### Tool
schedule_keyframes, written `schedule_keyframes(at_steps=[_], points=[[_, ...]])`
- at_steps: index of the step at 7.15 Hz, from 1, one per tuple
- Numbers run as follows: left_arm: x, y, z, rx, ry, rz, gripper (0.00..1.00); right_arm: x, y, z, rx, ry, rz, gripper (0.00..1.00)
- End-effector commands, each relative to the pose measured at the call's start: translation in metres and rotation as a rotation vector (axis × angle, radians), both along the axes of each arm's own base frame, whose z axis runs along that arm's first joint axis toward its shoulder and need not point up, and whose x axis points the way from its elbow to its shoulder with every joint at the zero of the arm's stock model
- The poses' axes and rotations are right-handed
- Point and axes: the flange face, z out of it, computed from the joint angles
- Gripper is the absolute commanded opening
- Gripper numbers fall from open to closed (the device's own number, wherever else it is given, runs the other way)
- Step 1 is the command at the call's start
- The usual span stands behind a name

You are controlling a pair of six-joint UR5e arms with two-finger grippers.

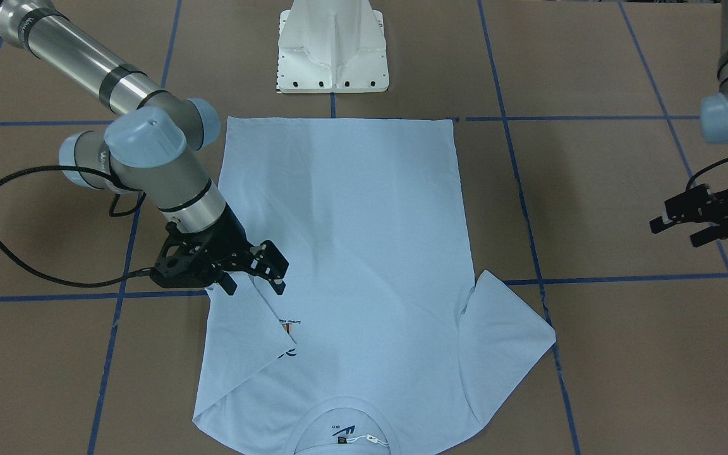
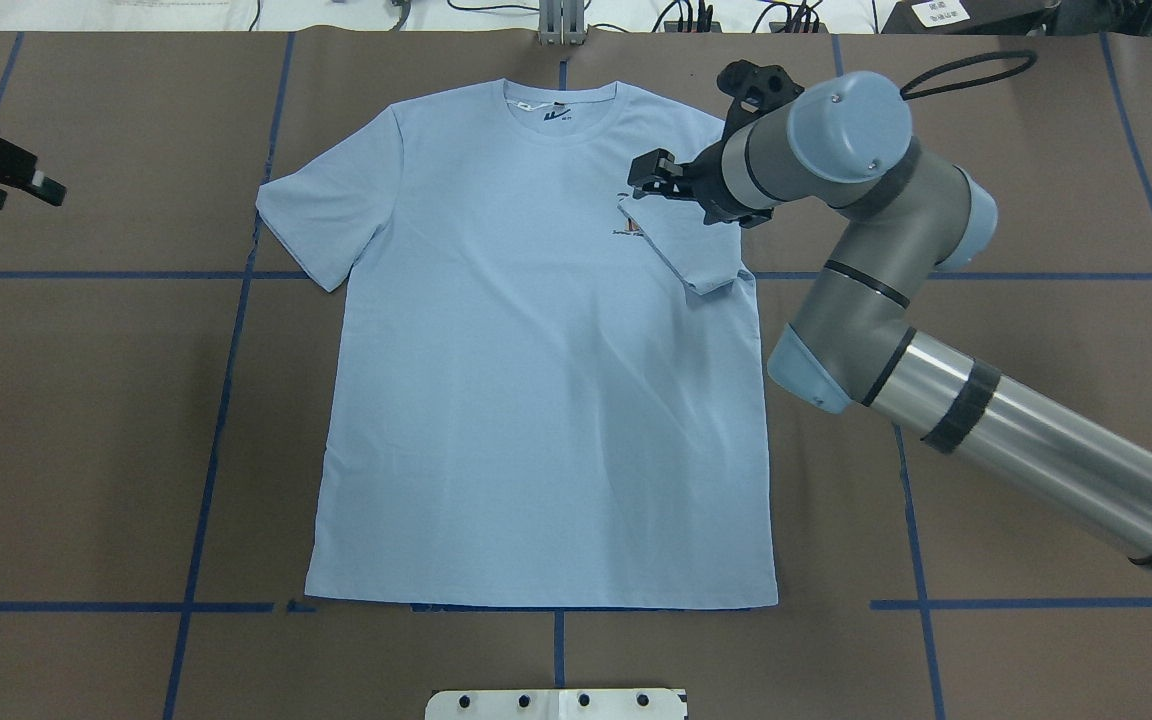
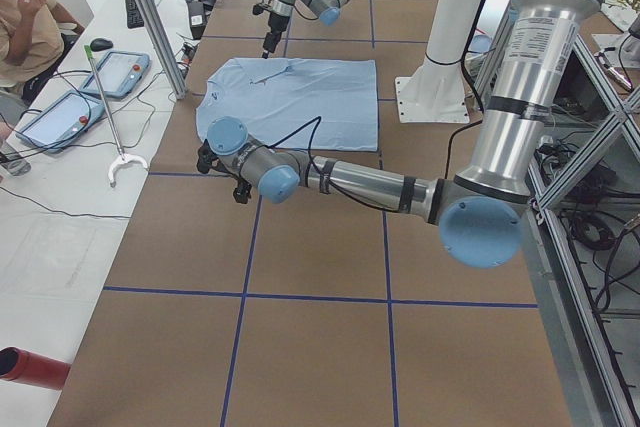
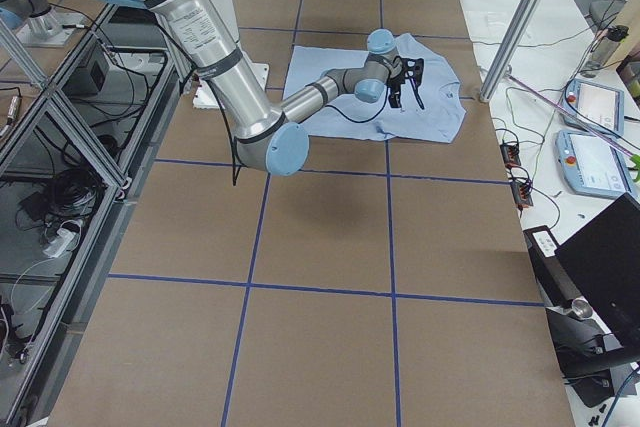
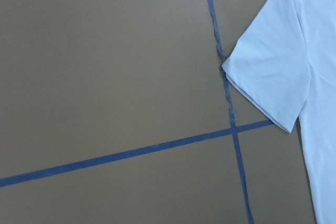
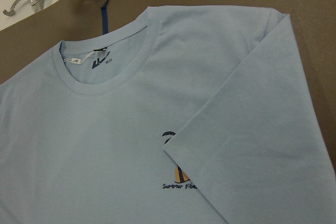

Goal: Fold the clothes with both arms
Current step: 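Fold the sleeve inward with the right gripper while the left gripper approaches the other sleeve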

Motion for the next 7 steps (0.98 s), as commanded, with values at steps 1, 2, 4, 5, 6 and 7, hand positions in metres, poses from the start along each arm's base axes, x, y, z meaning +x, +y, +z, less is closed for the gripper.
schedule_keyframes(at_steps=[1,2,4,5,6,7], points=[[0.116,-0.021,-0.025,-0.020,-0.102,-0.083,0.98,0.031,0.027,0.006,0.021,-0.027,-0.003,1.00],[0.135,-0.034,-0.024,-0.024,-0.085,-0.094,0.94,0.034,0.029,0.012,0.016,-0.022,-0.005,1.00],[0.174,-0.056,-0.024,0.017,-0.116,-0.142,0.88,0.041,0.033,0.019,0.013,-0.018,-0.004,1.00],[0.186,-0.052,-0.021,0.019,-0.123,-0.132,0.82,0.041,0.034,0.017,0.016,-0.020,-0.004,1.00],[0.189,-0.055,-0.019,0.036,-0.111,-0.133,0.73,0.042,0.034,0.019,0.021,-0.016,-0.006,1.00],[0.191,-0.058,-0.022,0.046,-0.105,-0.134,0.69,0.042,0.035,0.017,0.023,-0.018,-0.007,1.00]])
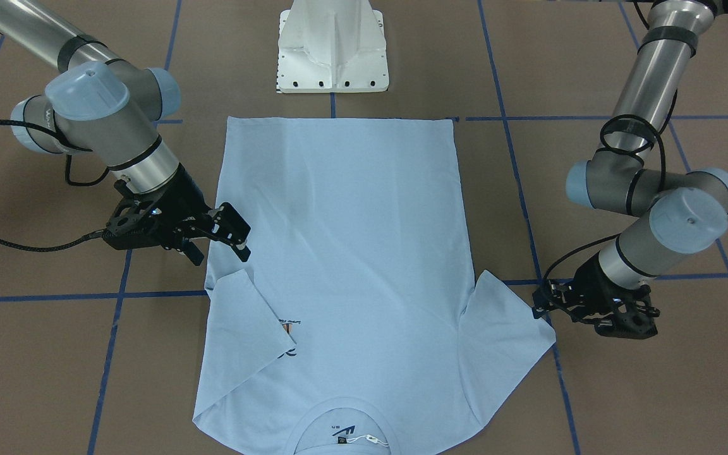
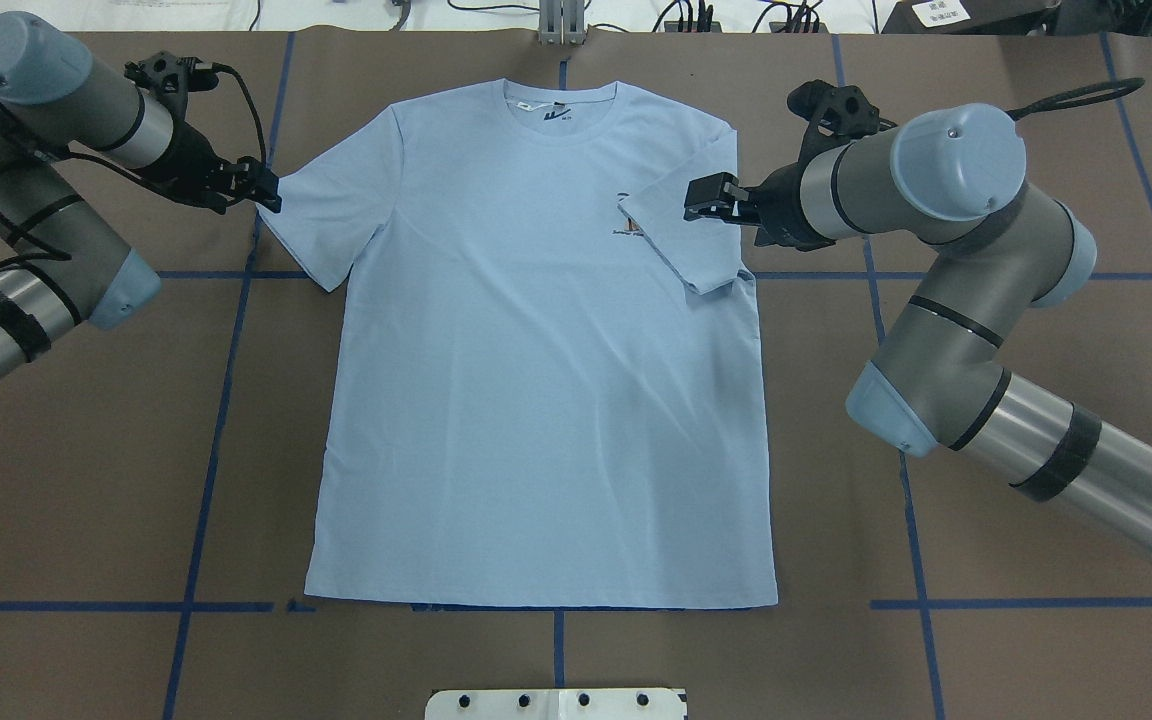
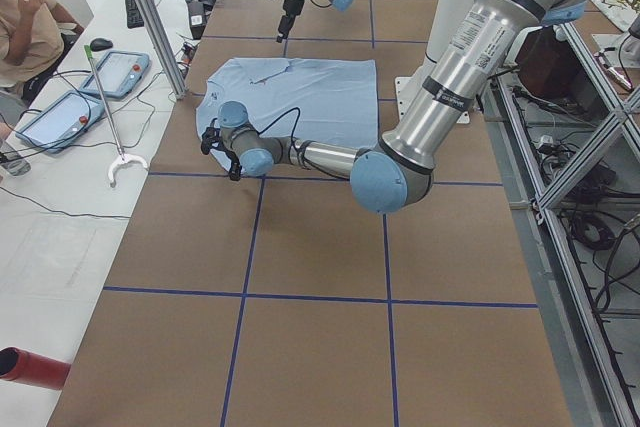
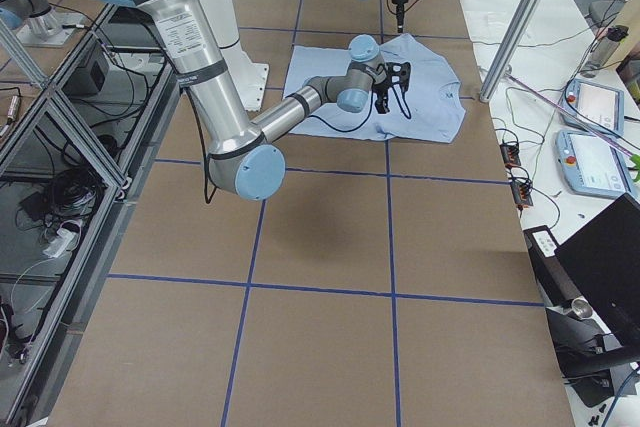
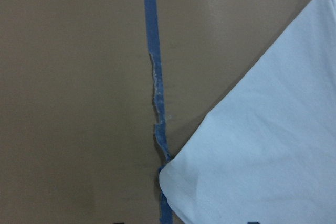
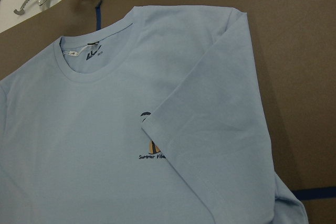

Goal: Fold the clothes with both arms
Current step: 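Fold the sleeve inward with the right gripper while the left gripper approaches the other sleeve, then fold the other sleeve inward with the left gripper while the right gripper withdraws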

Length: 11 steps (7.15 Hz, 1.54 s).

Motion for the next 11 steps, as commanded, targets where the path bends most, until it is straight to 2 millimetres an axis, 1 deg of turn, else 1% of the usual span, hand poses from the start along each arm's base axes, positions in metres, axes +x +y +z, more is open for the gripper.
schedule_keyframes(at_steps=[1,2,3,4,5,6,7,8,9,10,11], points=[[0.006,-0.005,0.004,0.009,-0.001,-0.003,0.68,0.000,0.001,-0.002,0.006,-0.001,-0.002,1.00],[0.005,-0.013,0.002,0.032,-0.032,-0.046,0.65,0.001,0.002,-0.003,0.008,-0.003,-0.002,1.00],[0.007,-0.018,0.001,0.033,-0.039,-0.053,0.64,0.002,0.001,-0.002,0.008,0.000,0.000,1.00],[0.011,-0.022,-0.002,0.032,-0.041,-0.053,0.59,0.002,0.001,-0.002,0.008,0.000,0.000,1.00],[0.013,-0.022,0.002,0.036,-0.038,-0.052,0.58,0.001,0.001,-0.002,0.009,-0.001,0.000,1.00],[0.017,-0.020,0.017,0.043,-0.033,-0.046,0.57,0.001,0.001,-0.001,0.009,0.001,0.001,1.00],[0.018,-0.021,0.016,0.046,-0.031,-0.046,0.46,0.002,0.001,-0.001,0.009,0.001,0.004,1.00],[0.018,-0.021,0.016,0.045,-0.032,-0.046,0.17,0.002,0.001,-0.002,0.010,0.000,0.003,1.00],[0.018,-0.021,0.014,0.046,-0.027,-0.044,0.00,0.001,0.001,-0.002,0.010,0.000,0.003,1.00],[0.018,-0.021,0.004,0.054,-0.013,-0.042,0.00,0.001,0.001,-0.002,0.009,-0.001,0.003,1.00],[0.017,-0.020,-0.020,0.064,0.024,-0.056,0.00,0.000,0.001,-0.003,0.006,-0.001,0.008,1.00]])
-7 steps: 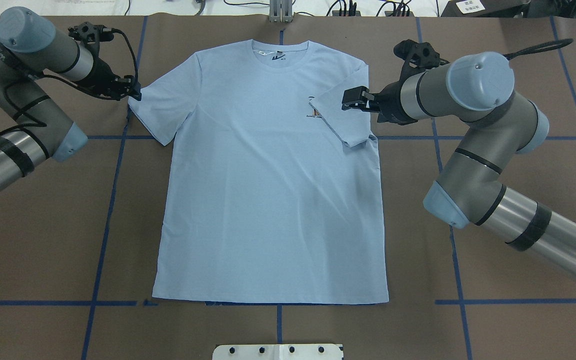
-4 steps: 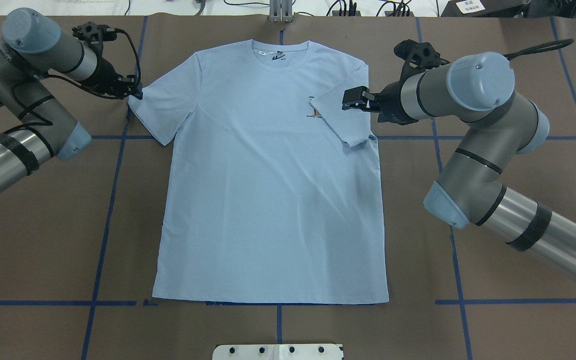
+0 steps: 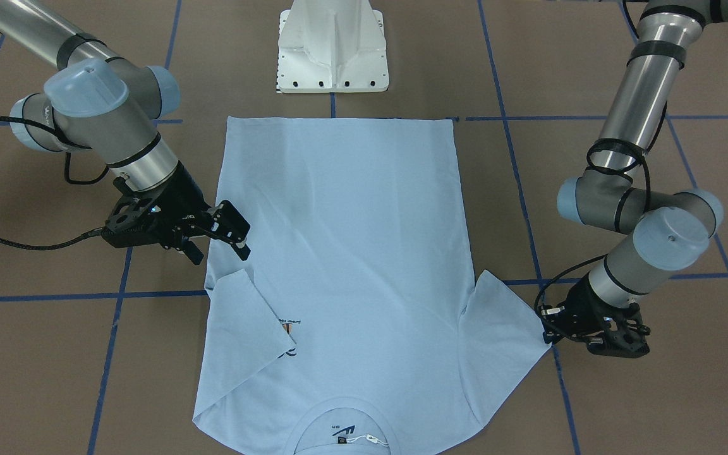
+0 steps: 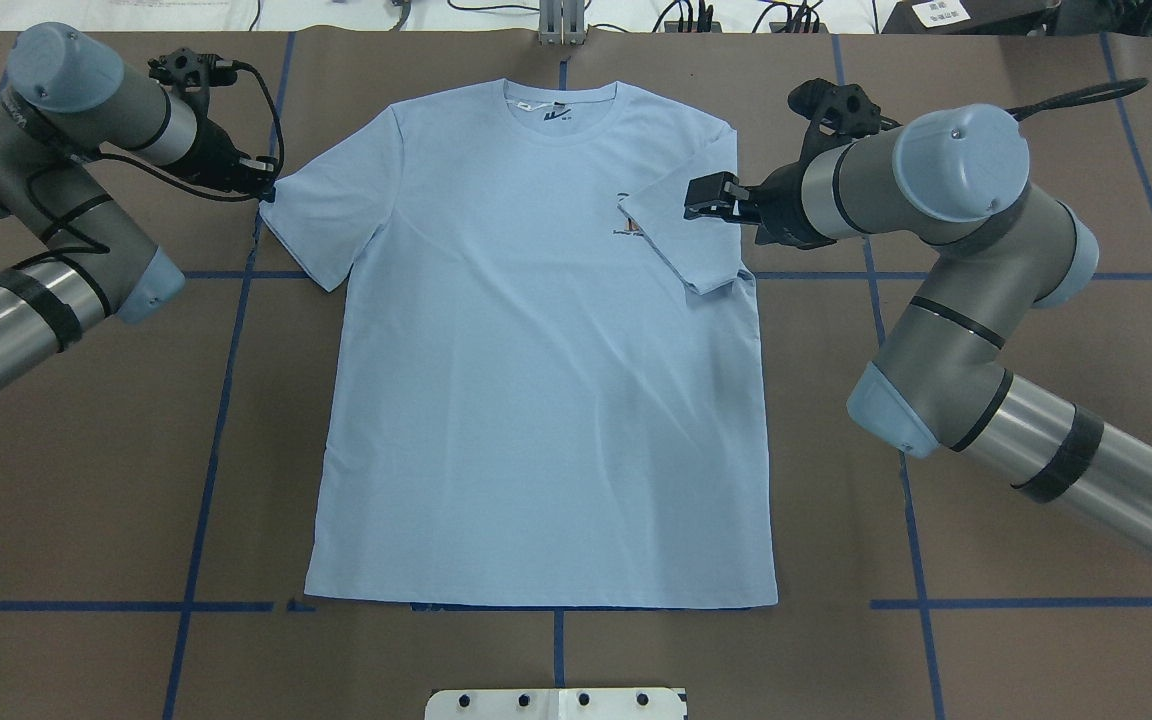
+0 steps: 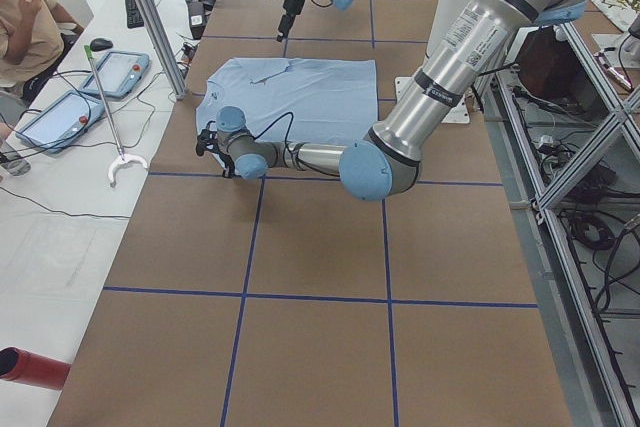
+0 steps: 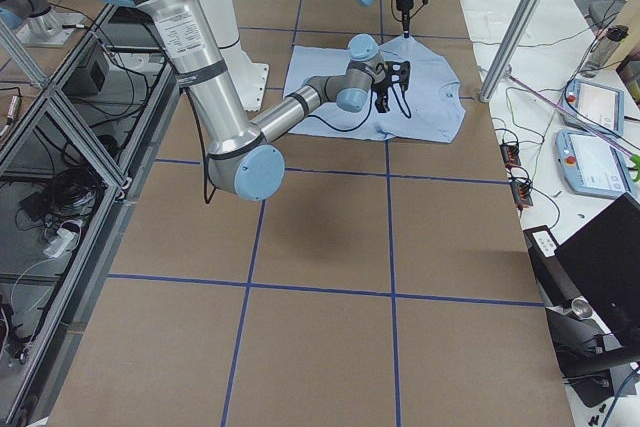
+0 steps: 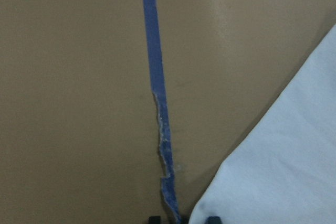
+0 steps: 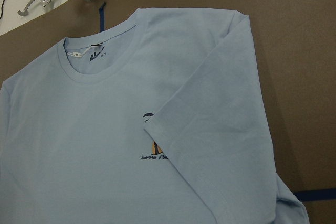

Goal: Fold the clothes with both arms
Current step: 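Fold the other sleeve inward with the left gripper while the right gripper withdraws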

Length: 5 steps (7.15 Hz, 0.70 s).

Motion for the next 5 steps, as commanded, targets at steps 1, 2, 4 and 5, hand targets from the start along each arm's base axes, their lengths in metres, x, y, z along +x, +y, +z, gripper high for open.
schedule_keyframes(at_steps=[1,2,4,5], points=[[-0.001,0.005,-0.051,-0.003,0.080,-0.029,0.00,0.001,-0.001,0.000,-0.003,-0.002,0.007,1.00],[0.027,0.015,-0.076,-0.047,0.127,-0.023,0.00,0.000,-0.001,0.001,-0.002,0.001,0.005,1.00],[0.068,0.022,-0.120,-0.087,0.177,-0.023,0.00,0.001,-0.001,0.001,-0.003,0.001,0.007,1.00],[0.083,0.016,-0.142,-0.108,0.193,-0.033,0.00,0.001,-0.001,0.002,-0.004,0.003,0.008,1.00]])
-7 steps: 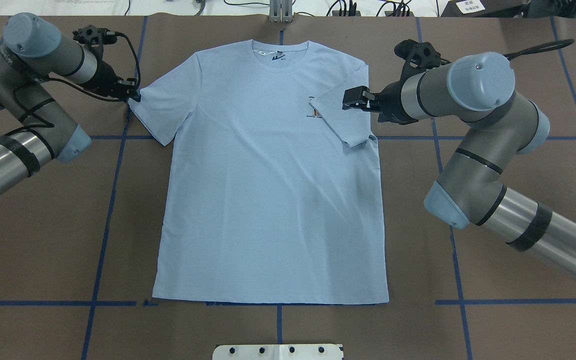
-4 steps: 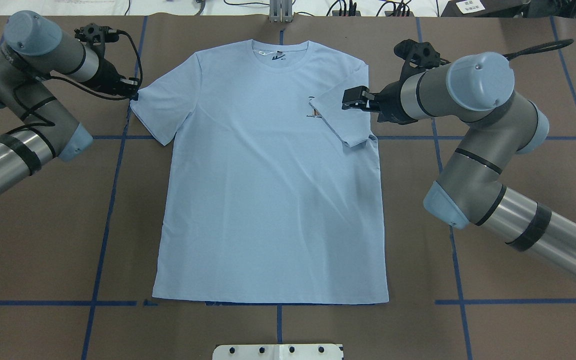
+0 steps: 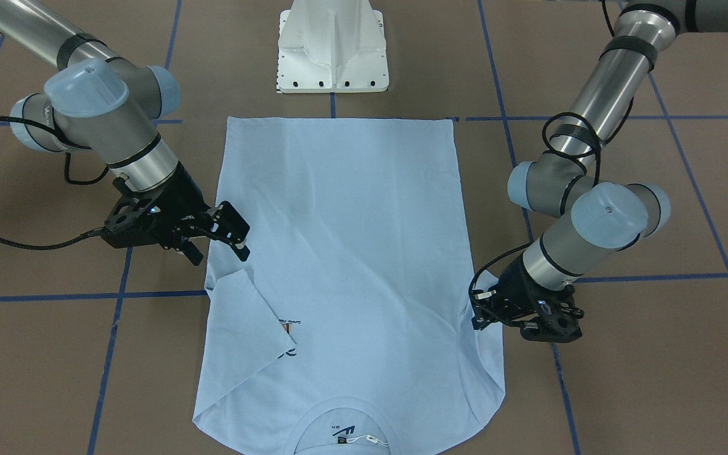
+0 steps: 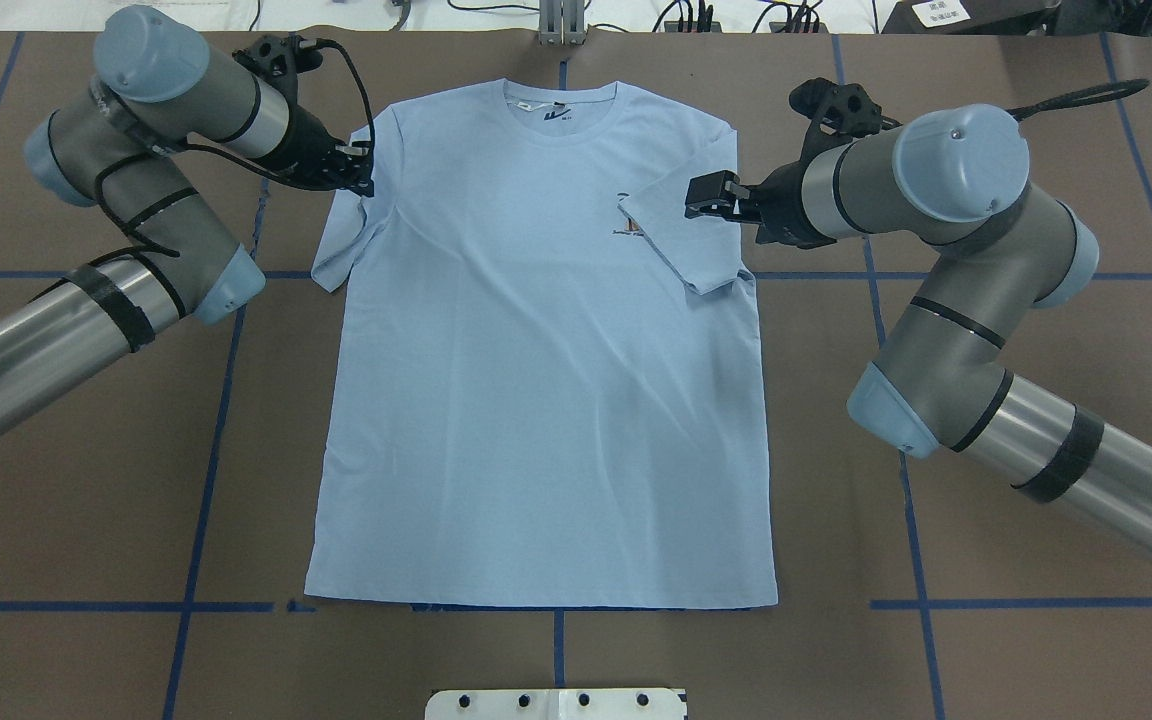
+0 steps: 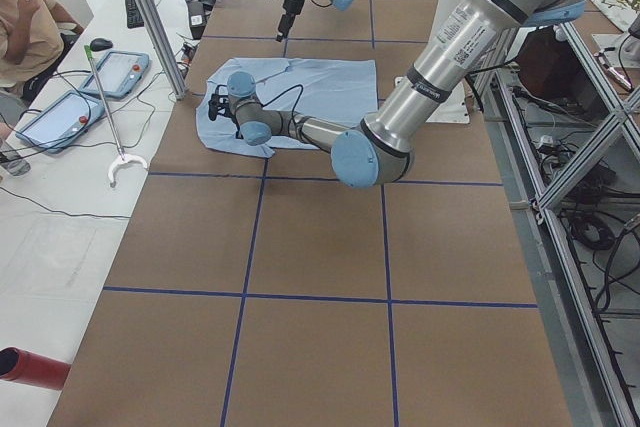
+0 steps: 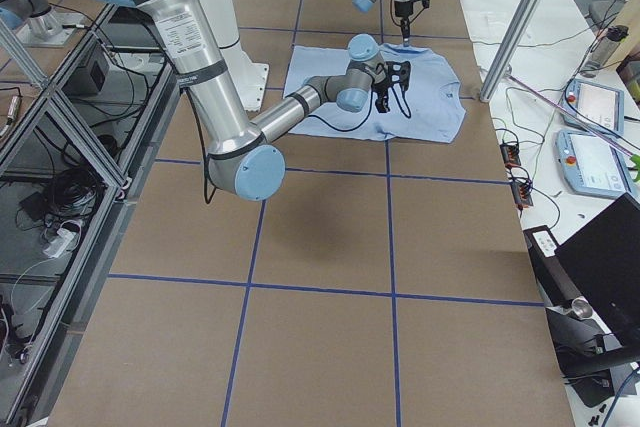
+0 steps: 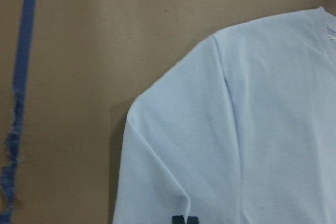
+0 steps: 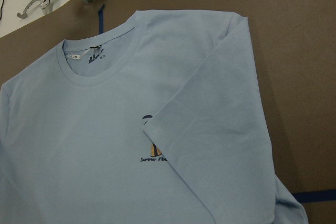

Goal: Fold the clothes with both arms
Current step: 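Fold the other sleeve inward with the left gripper while the right gripper withdraws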

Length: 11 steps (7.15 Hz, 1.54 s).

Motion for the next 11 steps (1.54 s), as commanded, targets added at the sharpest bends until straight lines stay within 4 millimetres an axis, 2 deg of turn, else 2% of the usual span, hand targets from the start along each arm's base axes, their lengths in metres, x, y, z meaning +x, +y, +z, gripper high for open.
schedule_keyframes(at_steps=[1,2,4,5,6,7,8,9,10,11], points=[[0.033,-0.018,-0.039,-0.028,0.012,-0.017,0.00,0.000,0.000,0.001,-0.001,0.002,0.002,1.00],[0.046,-0.023,-0.048,-0.019,-0.003,-0.043,0.00,0.001,0.000,0.002,-0.001,0.002,0.003,1.00],[0.067,-0.011,-0.049,-0.008,-0.012,-0.045,0.00,0.000,0.000,0.002,-0.003,0.004,0.002,1.00],[0.070,-0.010,-0.057,-0.031,0.003,-0.063,0.02,0.000,0.000,0.002,-0.003,0.004,0.002,1.00],[0.074,0.001,-0.073,-0.020,0.031,-0.057,0.83,0.001,0.000,0.003,0.000,0.005,0.002,1.00],[0.067,0.016,-0.095,-0.082,0.099,-0.091,0.83,0.001,0.001,0.000,0.002,0.000,0.002,1.00],[0.063,0.041,-0.104,-0.084,0.140,-0.084,0.84,0.008,0.007,-0.015,0.003,-0.021,0.015,1.00],[0.048,0.066,-0.103,-0.079,0.177,-0.075,0.84,0.016,0.027,-0.017,-0.058,-0.066,0.031,1.00],[0.027,0.090,-0.099,-0.064,0.204,-0.068,0.84,0.013,0.054,-0.024,-0.142,-0.097,0.035,1.00],[0.006,0.111,-0.095,-0.055,0.217,-0.064,0.84,-0.010,0.102,-0.041,-0.210,-0.038,0.023,1.00]])
